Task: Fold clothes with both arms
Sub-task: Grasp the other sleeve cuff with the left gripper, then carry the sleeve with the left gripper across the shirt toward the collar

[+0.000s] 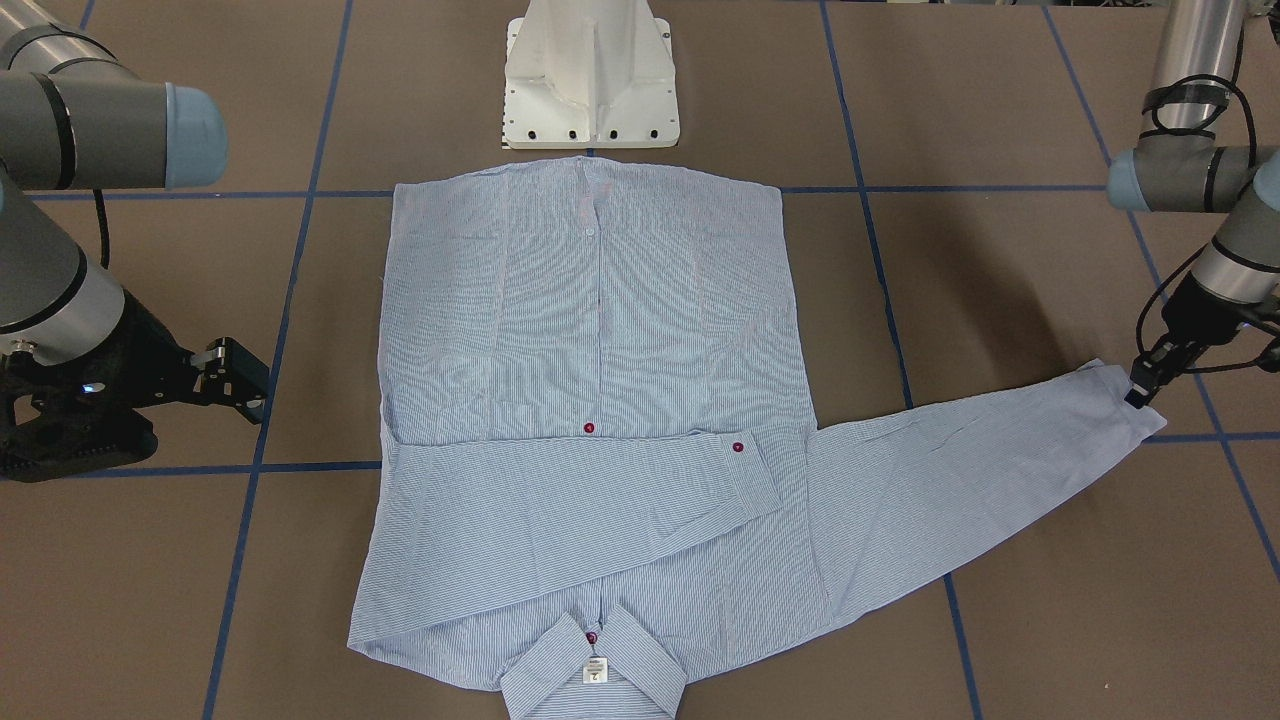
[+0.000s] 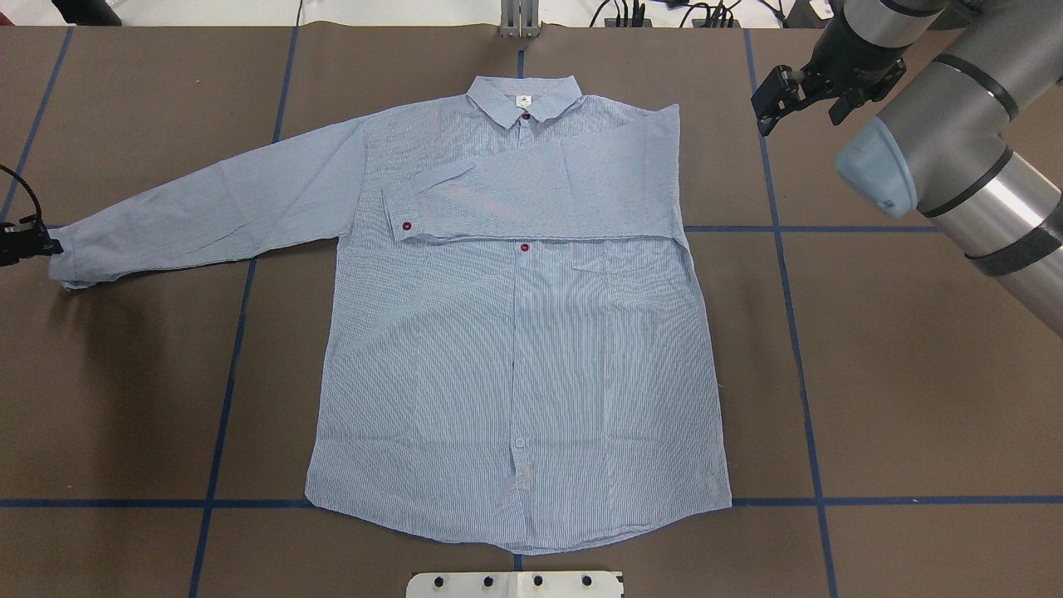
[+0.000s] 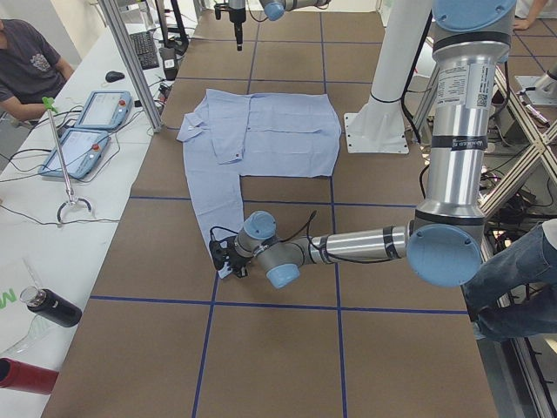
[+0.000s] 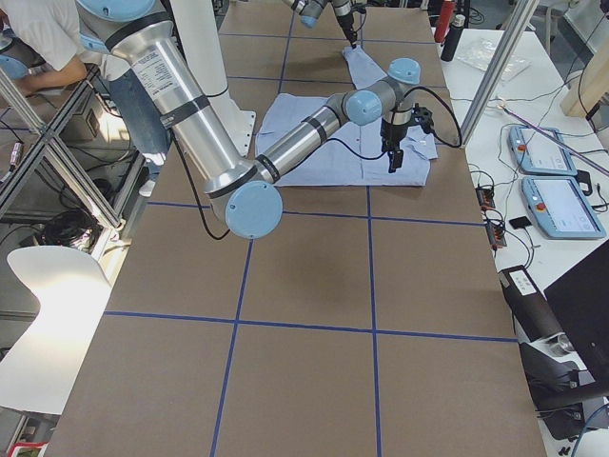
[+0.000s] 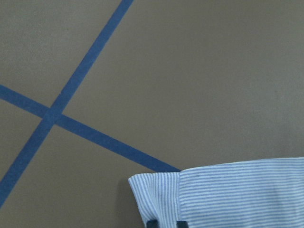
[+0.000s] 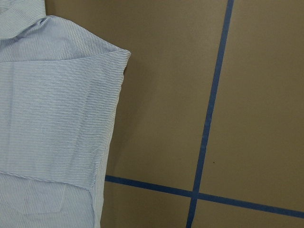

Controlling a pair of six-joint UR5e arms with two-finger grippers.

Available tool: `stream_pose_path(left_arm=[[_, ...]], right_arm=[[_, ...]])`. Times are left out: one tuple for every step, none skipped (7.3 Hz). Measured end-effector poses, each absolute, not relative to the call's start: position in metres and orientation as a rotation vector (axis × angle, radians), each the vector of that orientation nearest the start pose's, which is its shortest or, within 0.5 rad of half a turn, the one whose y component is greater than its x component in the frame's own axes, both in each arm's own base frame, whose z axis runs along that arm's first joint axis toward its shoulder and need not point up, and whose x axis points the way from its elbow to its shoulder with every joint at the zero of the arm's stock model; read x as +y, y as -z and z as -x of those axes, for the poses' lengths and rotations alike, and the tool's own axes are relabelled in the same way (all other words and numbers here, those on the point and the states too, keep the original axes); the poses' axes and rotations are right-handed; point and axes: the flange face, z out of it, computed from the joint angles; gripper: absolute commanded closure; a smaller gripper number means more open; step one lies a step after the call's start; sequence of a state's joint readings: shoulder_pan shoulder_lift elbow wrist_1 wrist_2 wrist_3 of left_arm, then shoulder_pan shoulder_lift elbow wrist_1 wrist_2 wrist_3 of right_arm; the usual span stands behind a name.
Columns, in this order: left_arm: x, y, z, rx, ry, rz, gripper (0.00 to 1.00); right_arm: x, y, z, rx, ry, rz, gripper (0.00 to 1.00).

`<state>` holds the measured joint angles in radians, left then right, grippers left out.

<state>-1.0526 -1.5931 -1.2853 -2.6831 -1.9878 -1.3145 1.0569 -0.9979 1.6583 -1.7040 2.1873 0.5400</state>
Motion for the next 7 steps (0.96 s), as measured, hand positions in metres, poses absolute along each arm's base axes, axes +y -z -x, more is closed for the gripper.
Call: stream_pose_path(left_arm=[[-0.499,-0.669,-0.178,0.928,0.551,-0.198,1.0],[-0.498,-0.657,-0.177,0.946,0.539,-0.197,1.0],[-0.501,-0.639,-0.178,0.953,0.535,-0.193,1.0],[-0.509,-0.609,-0.182,0.945,0.539,-0.184,1.0],[-0.521,-0.565,-0.188,0.932,0.546,-0.172,1.0],[-0.536,-0.511,-0.197,0.917,0.557,-0.158,1.0],[-0.556,-0.455,-0.208,0.907,0.568,-0.146,1.0]], right_arm=[[-0.618,-0.3,0.262,-0.777,0.138,-0.138,0.0],[-0.618,-0.3,0.261,-0.777,0.137,-0.137,0.0],[-0.618,-0.302,0.261,-0.776,0.136,-0.135,0.0],[-0.617,-0.305,0.26,-0.776,0.134,-0.13,0.0],[-0.616,-0.309,0.259,-0.775,0.132,-0.126,0.0],[-0.616,-0.312,0.257,-0.774,0.129,-0.122,0.0],[-0.616,-0.316,0.254,-0.773,0.124,-0.118,0.0]])
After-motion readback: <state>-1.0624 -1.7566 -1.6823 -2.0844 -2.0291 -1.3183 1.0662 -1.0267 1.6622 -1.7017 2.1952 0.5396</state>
